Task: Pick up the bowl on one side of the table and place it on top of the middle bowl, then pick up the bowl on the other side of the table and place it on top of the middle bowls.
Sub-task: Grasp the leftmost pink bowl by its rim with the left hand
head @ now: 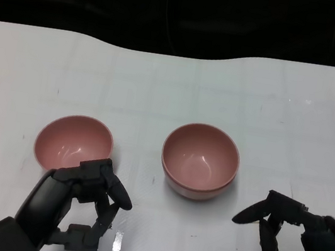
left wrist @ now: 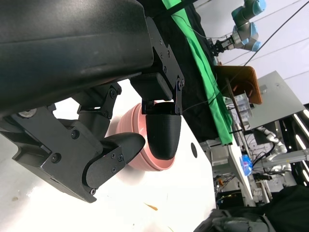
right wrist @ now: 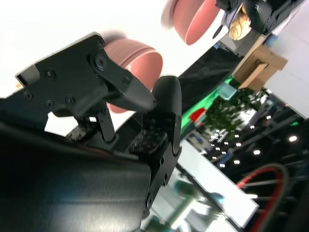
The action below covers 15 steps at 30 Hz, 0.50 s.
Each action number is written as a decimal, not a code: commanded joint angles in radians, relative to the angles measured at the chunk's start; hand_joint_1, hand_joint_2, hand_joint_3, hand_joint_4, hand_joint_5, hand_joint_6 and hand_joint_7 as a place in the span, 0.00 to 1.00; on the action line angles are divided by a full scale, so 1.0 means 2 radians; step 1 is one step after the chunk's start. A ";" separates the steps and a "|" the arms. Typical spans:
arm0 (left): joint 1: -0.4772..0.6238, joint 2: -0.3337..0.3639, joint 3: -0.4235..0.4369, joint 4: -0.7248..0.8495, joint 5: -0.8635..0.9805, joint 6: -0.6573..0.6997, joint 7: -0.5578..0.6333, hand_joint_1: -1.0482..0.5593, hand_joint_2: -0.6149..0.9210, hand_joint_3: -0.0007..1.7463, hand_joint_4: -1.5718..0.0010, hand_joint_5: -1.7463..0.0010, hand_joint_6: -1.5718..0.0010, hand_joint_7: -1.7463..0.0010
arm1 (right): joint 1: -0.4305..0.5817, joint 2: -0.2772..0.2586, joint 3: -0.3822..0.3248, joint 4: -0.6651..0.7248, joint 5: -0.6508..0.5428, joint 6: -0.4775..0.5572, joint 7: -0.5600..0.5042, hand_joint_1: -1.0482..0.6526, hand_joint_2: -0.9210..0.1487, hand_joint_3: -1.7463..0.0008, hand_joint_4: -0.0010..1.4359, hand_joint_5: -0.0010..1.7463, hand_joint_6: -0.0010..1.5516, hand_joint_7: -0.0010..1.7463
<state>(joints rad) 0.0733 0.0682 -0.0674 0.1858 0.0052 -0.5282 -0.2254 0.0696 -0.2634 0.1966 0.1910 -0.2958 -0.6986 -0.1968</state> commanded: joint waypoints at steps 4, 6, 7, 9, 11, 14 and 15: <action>0.002 0.004 0.005 -0.007 -0.005 0.004 0.003 0.55 0.69 0.68 0.51 0.03 0.50 0.28 | 0.007 0.008 -0.017 -0.009 0.017 0.008 0.027 0.61 0.70 0.05 0.65 1.00 0.55 0.80; 0.002 0.004 0.005 -0.007 -0.005 0.004 0.003 0.55 0.69 0.68 0.51 0.03 0.50 0.28 | 0.007 0.011 -0.020 -0.009 0.016 0.008 0.031 0.61 0.70 0.05 0.65 1.00 0.55 0.81; 0.002 0.004 0.005 -0.007 -0.005 0.004 0.003 0.55 0.69 0.68 0.51 0.03 0.50 0.28 | 0.008 0.013 -0.022 -0.009 0.016 0.007 0.033 0.61 0.70 0.05 0.65 1.00 0.55 0.81; 0.000 0.004 0.006 -0.003 -0.004 0.001 0.005 0.55 0.69 0.68 0.51 0.03 0.50 0.28 | 0.009 0.015 -0.023 -0.011 0.016 0.016 0.041 0.60 0.70 0.04 0.65 1.00 0.55 0.81; -0.001 0.001 0.007 -0.001 -0.009 0.000 0.005 0.56 0.69 0.69 0.50 0.03 0.50 0.28 | 0.012 0.017 -0.022 -0.018 0.016 0.033 0.051 0.59 0.70 0.04 0.67 1.00 0.54 0.85; 0.003 -0.005 0.010 -0.009 -0.025 0.005 0.003 0.58 0.69 0.68 0.53 0.15 0.51 0.34 | 0.016 0.021 -0.023 -0.030 0.019 0.052 0.064 0.59 0.69 0.04 0.68 1.00 0.54 0.89; 0.003 -0.006 0.011 -0.009 -0.027 0.002 0.004 0.58 0.69 0.68 0.54 0.17 0.53 0.36 | 0.016 0.022 -0.024 -0.032 0.020 0.056 0.068 0.59 0.69 0.04 0.68 1.00 0.53 0.89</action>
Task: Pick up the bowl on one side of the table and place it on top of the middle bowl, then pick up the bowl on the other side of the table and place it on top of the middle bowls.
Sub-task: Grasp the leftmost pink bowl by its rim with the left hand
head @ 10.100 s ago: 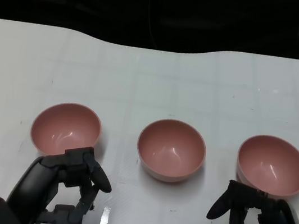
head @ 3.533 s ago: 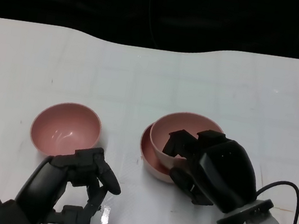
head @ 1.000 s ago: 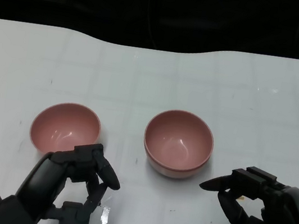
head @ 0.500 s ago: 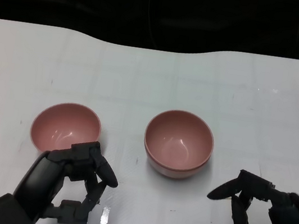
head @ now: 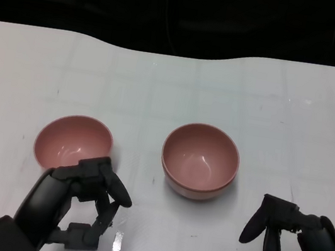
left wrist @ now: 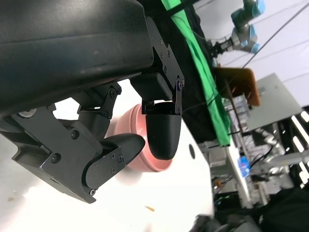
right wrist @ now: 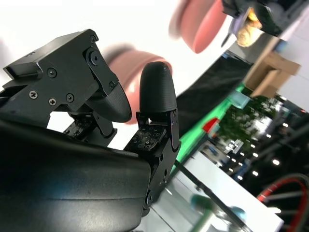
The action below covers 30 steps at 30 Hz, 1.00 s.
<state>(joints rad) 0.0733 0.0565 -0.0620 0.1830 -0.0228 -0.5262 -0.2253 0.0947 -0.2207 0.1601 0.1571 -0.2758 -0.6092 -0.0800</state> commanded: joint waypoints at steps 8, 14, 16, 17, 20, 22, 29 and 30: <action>0.005 0.005 0.014 -0.014 0.009 -0.006 0.018 0.54 0.75 0.54 0.61 0.26 0.61 0.55 | 0.004 0.007 -0.008 -0.020 0.017 0.023 0.027 0.59 0.69 0.04 0.68 1.00 0.52 0.92; 0.004 0.009 0.017 -0.017 0.035 -0.013 0.033 0.51 0.81 0.41 0.65 0.32 0.63 0.68 | 0.004 0.008 -0.009 -0.024 0.010 0.028 0.026 0.59 0.71 0.03 0.68 1.00 0.52 0.94; 0.005 0.018 0.023 -0.053 0.083 0.016 0.056 0.46 0.88 0.27 0.70 0.39 0.67 0.76 | 0.005 0.009 -0.009 -0.025 0.012 0.029 0.027 0.59 0.70 0.03 0.67 1.00 0.51 0.93; 0.005 0.023 0.025 -0.072 0.107 0.030 0.066 0.43 0.94 0.17 0.72 0.43 0.67 0.80 | 0.005 0.009 -0.009 -0.024 0.011 0.027 0.026 0.59 0.70 0.03 0.67 1.00 0.51 0.93; 0.009 0.028 0.025 -0.103 0.140 0.057 0.081 0.39 0.99 0.05 0.76 0.49 0.69 0.88 | 0.003 0.008 -0.009 -0.022 0.009 0.024 0.026 0.59 0.69 0.03 0.67 1.00 0.51 0.93; 0.010 0.029 0.022 -0.109 0.143 0.065 0.084 0.39 1.00 0.04 0.77 0.50 0.69 0.89 | 0.003 0.008 -0.009 -0.022 0.009 0.024 0.026 0.59 0.69 0.03 0.67 1.00 0.51 0.93; 0.019 0.046 0.016 -0.170 0.213 0.118 0.094 0.38 0.99 0.01 0.85 0.52 0.75 0.94 | 0.006 0.010 -0.011 -0.027 0.016 0.031 0.029 0.59 0.68 0.04 0.67 1.00 0.51 0.92; 0.019 0.046 0.015 -0.173 0.214 0.122 0.094 0.38 0.99 0.01 0.86 0.51 0.75 0.94 | 0.006 0.011 -0.011 -0.027 0.016 0.031 0.030 0.59 0.68 0.04 0.67 1.00 0.51 0.92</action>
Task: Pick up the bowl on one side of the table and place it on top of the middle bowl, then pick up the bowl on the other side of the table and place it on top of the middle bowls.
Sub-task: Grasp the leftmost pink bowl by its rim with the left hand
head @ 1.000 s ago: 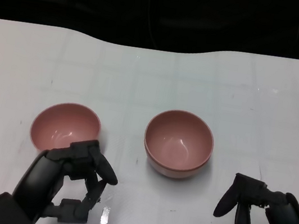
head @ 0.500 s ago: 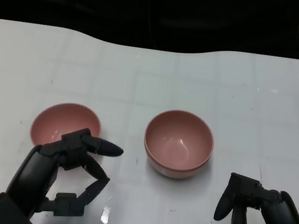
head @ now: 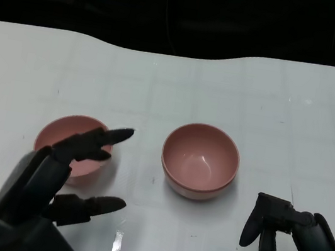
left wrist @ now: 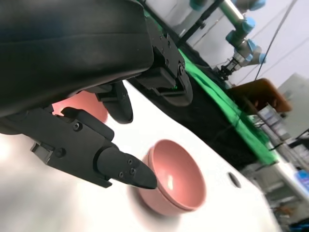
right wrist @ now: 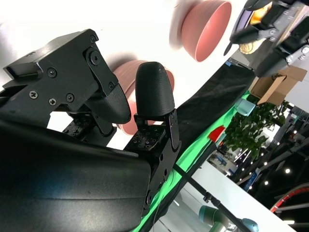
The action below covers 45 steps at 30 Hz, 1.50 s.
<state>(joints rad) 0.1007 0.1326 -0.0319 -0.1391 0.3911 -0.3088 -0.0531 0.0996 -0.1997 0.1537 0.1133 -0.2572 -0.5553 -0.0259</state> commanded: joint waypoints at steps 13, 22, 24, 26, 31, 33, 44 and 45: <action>-0.004 0.063 -0.022 -0.094 0.190 0.113 0.003 0.31 0.97 0.00 0.85 0.64 0.78 0.99 | 0.008 0.001 -0.009 -0.012 0.003 0.011 0.006 0.59 0.67 0.05 0.66 1.00 0.51 0.91; -0.032 0.087 -0.052 -0.088 0.274 0.167 -0.036 0.29 0.96 0.00 0.84 0.67 0.77 0.99 | 0.006 0.001 -0.008 -0.014 -0.001 0.013 0.004 0.59 0.67 0.05 0.66 1.00 0.51 0.91; -0.054 0.093 -0.074 -0.070 0.327 0.202 -0.065 0.27 0.96 0.00 0.82 0.70 0.76 0.99 | 0.005 0.002 -0.008 -0.013 -0.005 0.011 0.001 0.59 0.67 0.05 0.66 1.00 0.52 0.92; -0.069 0.096 -0.091 -0.055 0.364 0.226 -0.078 0.26 0.96 0.00 0.77 0.76 0.75 0.99 | 0.005 0.002 -0.008 -0.014 -0.007 0.011 0.001 0.59 0.68 0.05 0.66 1.00 0.52 0.92; -0.091 0.098 -0.115 -0.028 0.407 0.258 -0.088 0.25 0.96 0.00 0.67 0.90 0.73 1.00 | 0.006 0.004 -0.008 -0.014 -0.010 0.010 0.000 0.59 0.68 0.05 0.66 1.00 0.52 0.92; -0.104 0.101 -0.123 -0.009 0.408 0.262 -0.092 0.26 0.97 0.00 0.65 0.90 0.73 1.00 | 0.007 0.005 -0.008 -0.017 -0.011 0.012 0.000 0.59 0.68 0.05 0.66 1.00 0.52 0.92; -0.171 0.114 -0.165 0.116 0.391 0.258 -0.111 0.28 1.00 0.01 0.56 0.91 0.66 0.98 | 0.005 0.009 -0.009 -0.014 -0.020 0.008 -0.003 0.59 0.68 0.06 0.67 1.00 0.52 0.91; -0.176 0.115 -0.169 0.126 0.386 0.256 -0.112 0.28 1.00 0.02 0.53 0.90 0.64 0.97 | 0.005 0.009 -0.009 -0.013 -0.020 0.008 -0.003 0.59 0.68 0.06 0.67 1.00 0.52 0.91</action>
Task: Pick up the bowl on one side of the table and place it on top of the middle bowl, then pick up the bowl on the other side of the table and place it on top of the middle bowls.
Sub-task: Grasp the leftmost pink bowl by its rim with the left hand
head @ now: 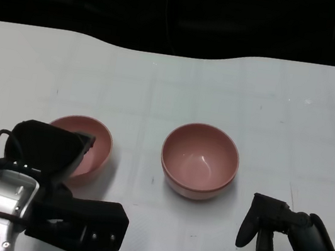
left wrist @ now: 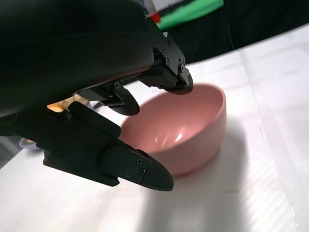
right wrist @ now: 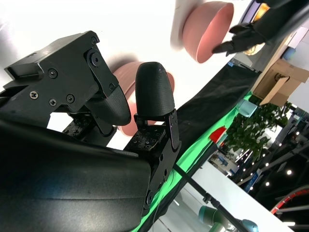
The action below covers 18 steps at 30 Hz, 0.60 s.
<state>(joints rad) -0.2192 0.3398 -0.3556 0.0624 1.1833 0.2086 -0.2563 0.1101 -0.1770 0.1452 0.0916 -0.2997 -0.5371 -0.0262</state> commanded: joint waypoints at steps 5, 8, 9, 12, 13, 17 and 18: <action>-0.039 0.019 -0.024 0.070 -0.035 -0.019 -0.010 0.32 1.00 0.06 0.38 0.88 0.55 0.96 | 0.002 0.000 -0.004 -0.005 0.002 0.001 -0.002 0.59 0.68 0.06 0.67 1.00 0.51 0.90; -0.048 0.021 -0.027 0.105 -0.059 -0.046 0.022 0.38 1.00 0.05 0.42 0.62 0.46 0.98 | 0.001 0.001 -0.004 -0.004 0.000 0.001 -0.003 0.59 0.68 0.05 0.66 1.00 0.51 0.90; -0.051 0.022 -0.028 0.113 -0.065 -0.053 0.031 0.41 1.00 0.06 0.46 0.49 0.42 0.98 | 0.000 0.001 -0.004 -0.003 0.000 0.000 -0.003 0.59 0.68 0.06 0.66 1.00 0.51 0.90; -0.052 0.026 -0.025 0.127 -0.085 -0.073 0.066 0.44 1.00 0.04 0.49 0.32 0.31 0.96 | 0.002 0.001 -0.004 -0.005 0.000 0.001 -0.001 0.59 0.68 0.06 0.66 1.00 0.51 0.90; -0.053 0.027 -0.026 0.131 -0.088 -0.078 0.079 0.45 0.99 0.02 0.50 0.23 0.27 0.96 | 0.002 0.001 -0.004 -0.006 0.000 0.001 -0.002 0.59 0.68 0.06 0.66 1.00 0.51 0.90; -0.053 0.028 -0.019 0.140 -0.106 -0.098 0.140 0.47 0.99 0.01 0.47 0.01 0.21 0.95 | 0.004 0.003 -0.004 -0.007 0.001 0.003 -0.002 0.59 0.68 0.06 0.66 1.00 0.52 0.89; -0.053 0.029 -0.018 0.138 -0.109 -0.100 0.149 0.48 0.99 0.01 0.45 0.01 0.29 0.74 | 0.003 0.002 -0.004 -0.006 0.000 0.003 -0.002 0.59 0.68 0.06 0.66 1.00 0.52 0.89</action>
<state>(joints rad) -0.3143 0.3775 -0.4025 0.3339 0.9767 0.0142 0.0101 0.1102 -0.1678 0.1453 0.0908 -0.3003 -0.5363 -0.0264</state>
